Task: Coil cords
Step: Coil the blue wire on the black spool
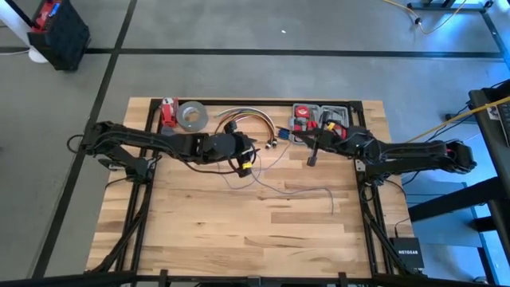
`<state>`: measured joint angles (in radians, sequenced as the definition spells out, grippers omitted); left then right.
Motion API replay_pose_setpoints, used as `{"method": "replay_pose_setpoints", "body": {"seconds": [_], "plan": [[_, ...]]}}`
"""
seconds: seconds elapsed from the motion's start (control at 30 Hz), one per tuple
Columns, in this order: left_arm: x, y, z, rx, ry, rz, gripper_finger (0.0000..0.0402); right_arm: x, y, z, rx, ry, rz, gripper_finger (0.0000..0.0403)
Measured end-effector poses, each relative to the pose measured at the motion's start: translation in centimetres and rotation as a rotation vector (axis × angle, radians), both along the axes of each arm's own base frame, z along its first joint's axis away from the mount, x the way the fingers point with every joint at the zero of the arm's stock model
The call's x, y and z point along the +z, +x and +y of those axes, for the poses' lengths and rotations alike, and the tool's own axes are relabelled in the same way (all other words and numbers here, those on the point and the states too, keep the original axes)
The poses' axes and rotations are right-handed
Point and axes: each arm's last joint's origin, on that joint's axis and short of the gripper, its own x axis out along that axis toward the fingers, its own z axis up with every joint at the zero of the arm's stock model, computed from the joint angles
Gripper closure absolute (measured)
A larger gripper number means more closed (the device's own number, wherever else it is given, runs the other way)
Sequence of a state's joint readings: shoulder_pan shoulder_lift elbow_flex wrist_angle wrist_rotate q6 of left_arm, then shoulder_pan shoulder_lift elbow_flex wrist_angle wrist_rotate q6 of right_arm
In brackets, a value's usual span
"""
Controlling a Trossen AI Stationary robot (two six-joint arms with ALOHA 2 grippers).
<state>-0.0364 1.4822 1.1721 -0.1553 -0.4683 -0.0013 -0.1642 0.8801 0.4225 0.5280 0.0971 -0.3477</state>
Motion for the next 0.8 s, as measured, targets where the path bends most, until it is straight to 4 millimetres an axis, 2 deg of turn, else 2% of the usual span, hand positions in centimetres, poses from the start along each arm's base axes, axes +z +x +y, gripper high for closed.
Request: {"method": "replay_pose_setpoints", "body": {"seconds": [0.3, 0.47, 0.63, 0.8], "plan": [[0.0, 0.0, 0.0, 0.0, 0.0, -0.001, 0.0263, -0.6, 0.6, -0.4, -0.087, -0.007, 0.025, 0.04], [-0.7, -0.4, -0.2, 0.009, -0.029, 0.071, 0.0263, 0.1, 0.1, -0.3, -0.102, 0.001, -0.028, 0.04], [-2.3, -1.4, 0.2, 0.077, -0.103, 0.208, 0.0263, 3.3, -2.6, 0.0, -0.179, -0.088, -0.182, 0.04], [-4.3, -2.3, 2.2, 0.176, -0.146, 0.271, 0.0263, 7.9, -5.7, 0.1, -0.334, -0.207, -0.318, 0.04]]}}
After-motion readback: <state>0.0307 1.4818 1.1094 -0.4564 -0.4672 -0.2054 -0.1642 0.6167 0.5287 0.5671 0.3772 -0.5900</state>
